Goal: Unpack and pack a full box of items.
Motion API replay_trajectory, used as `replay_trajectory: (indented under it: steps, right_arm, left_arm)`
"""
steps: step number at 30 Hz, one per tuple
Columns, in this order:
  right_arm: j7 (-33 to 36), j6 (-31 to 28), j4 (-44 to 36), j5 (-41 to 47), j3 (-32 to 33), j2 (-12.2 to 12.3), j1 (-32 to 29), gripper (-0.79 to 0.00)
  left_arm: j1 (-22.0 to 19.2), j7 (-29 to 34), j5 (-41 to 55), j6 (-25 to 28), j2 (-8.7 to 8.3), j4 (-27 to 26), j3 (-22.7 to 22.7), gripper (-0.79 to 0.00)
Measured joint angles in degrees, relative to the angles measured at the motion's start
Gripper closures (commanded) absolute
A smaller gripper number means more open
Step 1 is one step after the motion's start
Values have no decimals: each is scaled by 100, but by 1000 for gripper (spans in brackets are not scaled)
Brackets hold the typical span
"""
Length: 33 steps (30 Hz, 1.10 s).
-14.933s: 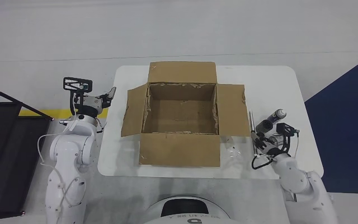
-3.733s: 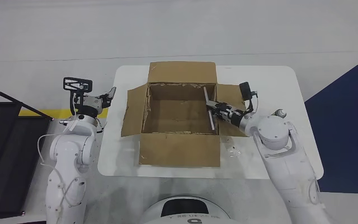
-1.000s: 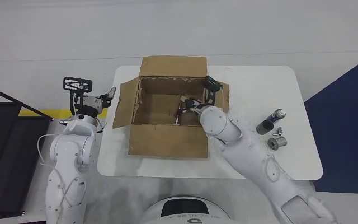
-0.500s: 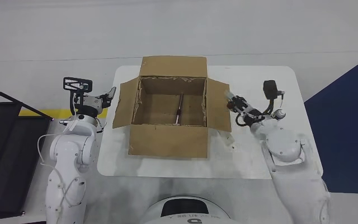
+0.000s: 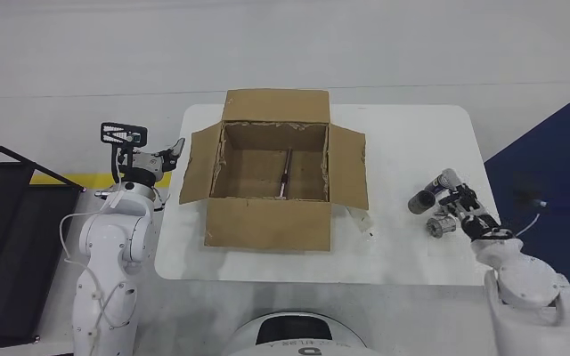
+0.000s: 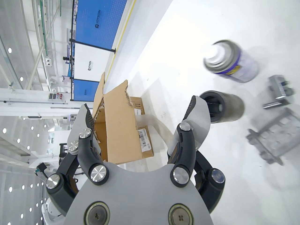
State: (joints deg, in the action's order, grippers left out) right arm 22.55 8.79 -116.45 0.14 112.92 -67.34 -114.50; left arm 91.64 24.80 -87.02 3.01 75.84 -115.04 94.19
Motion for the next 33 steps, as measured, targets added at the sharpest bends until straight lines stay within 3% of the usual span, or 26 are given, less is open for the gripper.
replay_trajectory:
  steps: [5,8,12,16,21,33]
  right_arm:
    - [72,-202,-24,188,475,-39,-662,-582]
    - [260,115,49,72,564,-35,-818,-554]
    - [346,916,207,-182,391,-16,-600,-536]
    - [425,1452,366,-495,164,5,-397,-465]
    - [632,2094,585,-894,-85,46,-76,-431]
    - [844,2793,855,-1359,-375,106,473,-382]
  left_arm:
    - [0,0,0,0,0,0,0,-785]
    - [0,0,0,0,0,0,0,-785]
    - [0,0,0,0,0,0,0,-785]
    - [0,0,0,0,0,0,0,-785]
    - [0,0,0,0,0,0,0,-785]
    - [0,0,0,0,0,0,0,-785]
